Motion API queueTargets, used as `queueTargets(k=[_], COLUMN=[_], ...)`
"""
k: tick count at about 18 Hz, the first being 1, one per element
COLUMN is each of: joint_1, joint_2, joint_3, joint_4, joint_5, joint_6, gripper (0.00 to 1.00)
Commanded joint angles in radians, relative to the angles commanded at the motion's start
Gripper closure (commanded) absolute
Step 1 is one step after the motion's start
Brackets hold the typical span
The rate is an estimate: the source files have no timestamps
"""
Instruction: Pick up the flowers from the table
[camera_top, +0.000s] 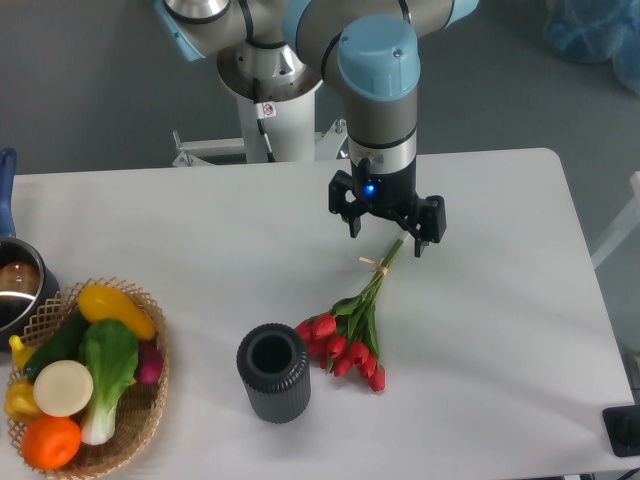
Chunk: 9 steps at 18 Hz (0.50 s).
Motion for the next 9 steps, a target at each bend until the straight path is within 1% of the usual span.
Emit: queueTargets(k=[7,9], joint_1=[-0.003,-0.002], joint_2=[-0.003,-0.006], joint_3=[-0.005,-0.017], joint_4=[0.0,0.002], joint_5=[-0.003,-0.009], joint_6=[-0.003,-0.005], gripper=[0.0,0.0])
